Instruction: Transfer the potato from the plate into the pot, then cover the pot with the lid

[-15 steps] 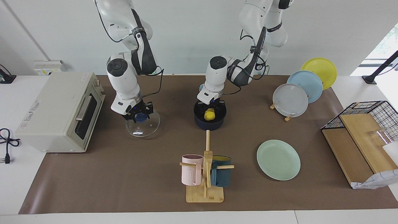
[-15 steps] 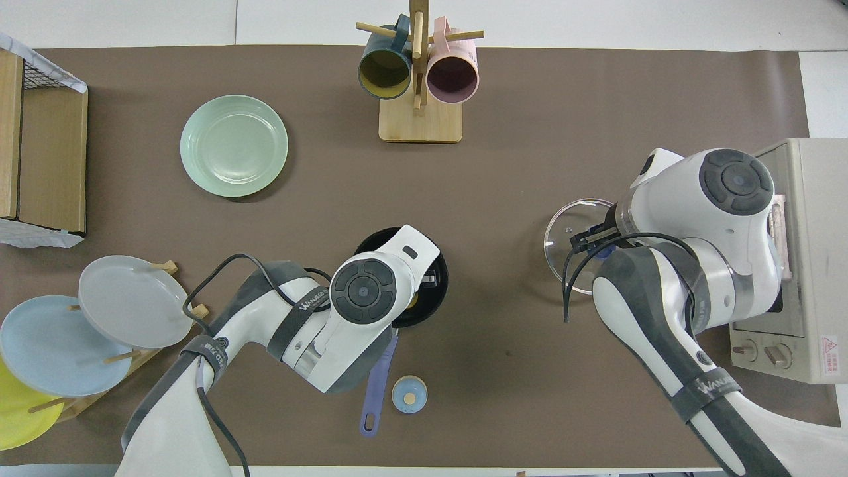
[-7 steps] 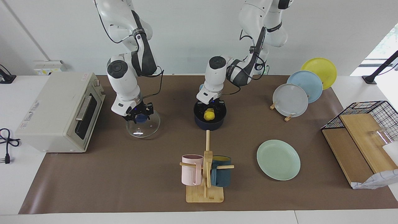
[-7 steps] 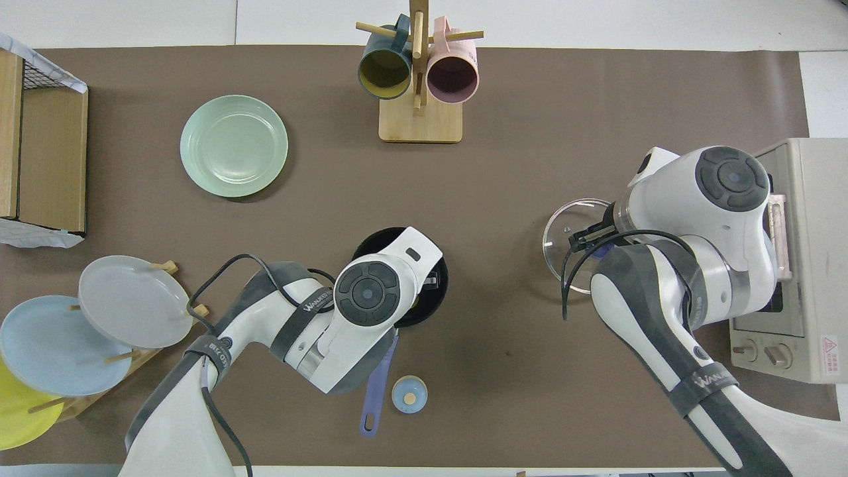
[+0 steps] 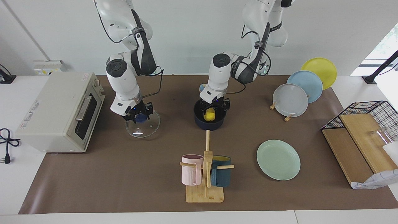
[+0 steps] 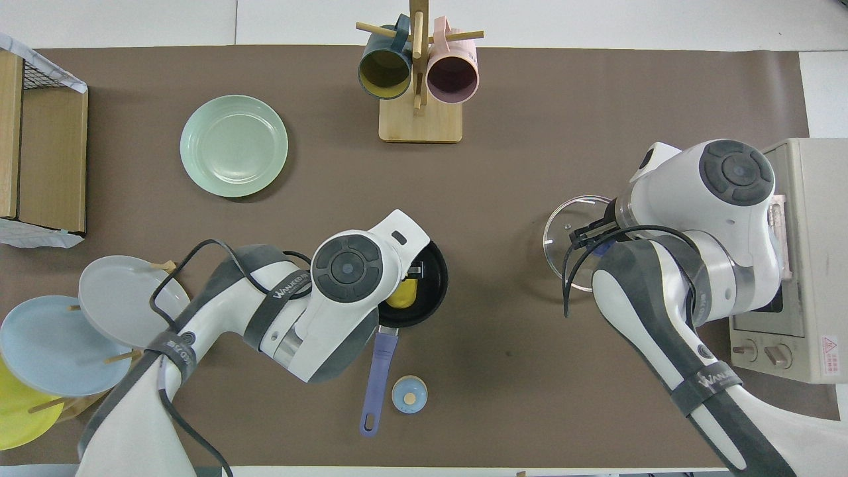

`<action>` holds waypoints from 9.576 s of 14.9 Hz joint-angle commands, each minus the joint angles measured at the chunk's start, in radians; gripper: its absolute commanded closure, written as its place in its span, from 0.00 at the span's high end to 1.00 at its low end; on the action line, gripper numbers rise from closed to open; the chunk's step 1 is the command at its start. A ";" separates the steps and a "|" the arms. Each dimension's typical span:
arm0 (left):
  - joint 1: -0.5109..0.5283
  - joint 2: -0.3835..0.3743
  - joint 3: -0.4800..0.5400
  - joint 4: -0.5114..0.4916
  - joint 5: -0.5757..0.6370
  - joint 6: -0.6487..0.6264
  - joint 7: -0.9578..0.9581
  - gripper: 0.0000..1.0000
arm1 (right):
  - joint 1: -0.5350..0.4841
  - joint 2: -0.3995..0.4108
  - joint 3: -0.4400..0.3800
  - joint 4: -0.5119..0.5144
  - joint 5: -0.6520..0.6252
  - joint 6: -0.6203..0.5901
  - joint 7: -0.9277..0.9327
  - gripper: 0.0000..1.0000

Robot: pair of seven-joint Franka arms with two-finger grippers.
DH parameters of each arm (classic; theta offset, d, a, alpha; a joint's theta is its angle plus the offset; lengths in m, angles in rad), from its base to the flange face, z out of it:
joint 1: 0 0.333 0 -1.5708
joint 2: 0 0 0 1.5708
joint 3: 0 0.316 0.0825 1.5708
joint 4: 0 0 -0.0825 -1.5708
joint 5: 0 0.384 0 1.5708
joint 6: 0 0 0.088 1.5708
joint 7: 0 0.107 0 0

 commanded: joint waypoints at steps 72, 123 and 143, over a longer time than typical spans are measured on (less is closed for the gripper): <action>0.562 -0.229 0.031 0.386 -0.037 -0.681 0.610 1.00 | 0.165 0.276 0.458 0.323 -0.325 0.005 0.887 1.00; 0.575 -0.232 0.035 0.388 -0.037 -0.681 0.613 1.00 | -0.011 -0.089 -0.238 0.404 -0.030 -0.524 -0.034 1.00; 0.575 -0.232 0.035 0.388 -0.037 -0.681 0.613 1.00 | 0.032 -0.086 -0.266 0.423 0.011 -0.548 0.089 1.00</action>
